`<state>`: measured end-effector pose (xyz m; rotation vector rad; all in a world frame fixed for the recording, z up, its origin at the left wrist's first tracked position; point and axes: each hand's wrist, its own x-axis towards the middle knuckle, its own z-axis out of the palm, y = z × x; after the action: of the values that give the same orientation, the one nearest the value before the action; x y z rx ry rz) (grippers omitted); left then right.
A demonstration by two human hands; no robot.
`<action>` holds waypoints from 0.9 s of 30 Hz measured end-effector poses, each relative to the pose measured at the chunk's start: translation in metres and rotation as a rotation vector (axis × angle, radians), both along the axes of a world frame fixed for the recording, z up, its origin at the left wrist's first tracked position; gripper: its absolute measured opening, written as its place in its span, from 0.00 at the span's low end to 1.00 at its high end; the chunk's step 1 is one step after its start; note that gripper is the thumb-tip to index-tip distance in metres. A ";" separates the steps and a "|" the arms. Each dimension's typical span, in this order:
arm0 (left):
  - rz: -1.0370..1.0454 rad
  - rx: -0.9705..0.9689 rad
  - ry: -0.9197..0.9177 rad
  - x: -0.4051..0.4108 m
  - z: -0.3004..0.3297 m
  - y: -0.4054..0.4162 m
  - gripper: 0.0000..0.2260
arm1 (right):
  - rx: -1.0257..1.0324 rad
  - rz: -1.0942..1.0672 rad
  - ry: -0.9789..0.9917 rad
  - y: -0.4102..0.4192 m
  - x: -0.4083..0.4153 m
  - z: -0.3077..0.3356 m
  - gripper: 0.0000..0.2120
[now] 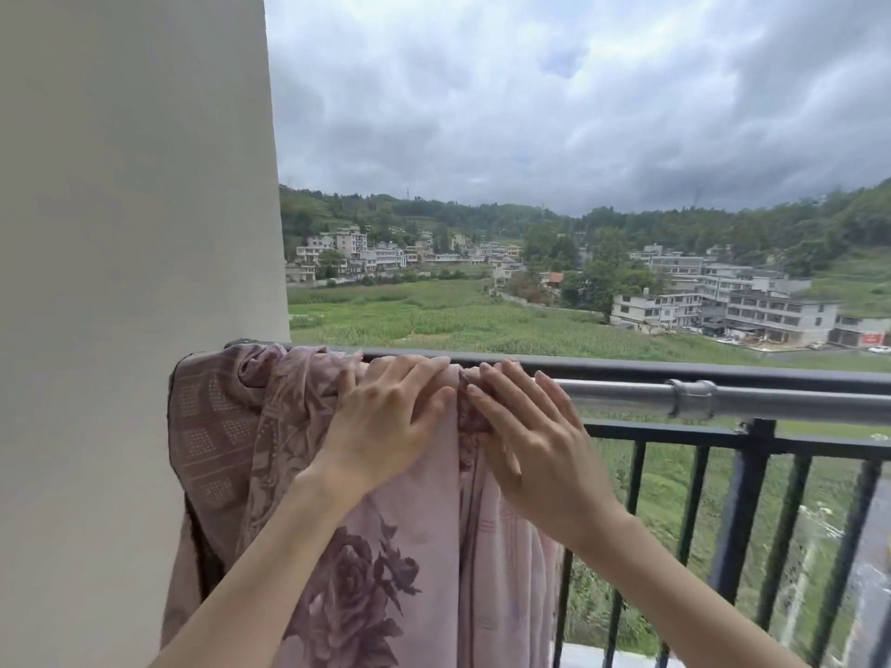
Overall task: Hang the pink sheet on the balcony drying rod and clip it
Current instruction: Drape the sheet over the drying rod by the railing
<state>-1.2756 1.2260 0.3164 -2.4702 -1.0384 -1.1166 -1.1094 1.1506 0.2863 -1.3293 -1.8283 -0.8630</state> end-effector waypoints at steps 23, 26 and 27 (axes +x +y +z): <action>0.083 -0.103 -0.165 0.019 -0.007 0.001 0.28 | -0.676 0.914 1.380 -0.056 0.026 0.044 0.05; 0.067 -0.131 -0.185 0.017 -0.007 0.003 0.26 | -0.515 0.947 1.368 -0.073 0.037 0.061 0.09; 0.065 -0.135 -0.182 0.017 -0.007 0.002 0.27 | -0.489 0.932 1.349 -0.076 0.037 0.061 0.10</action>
<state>-1.2586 1.2285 0.3095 -2.4510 -1.2757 -1.3108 -1.0721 1.0742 0.3473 -0.7218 -1.2054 0.8644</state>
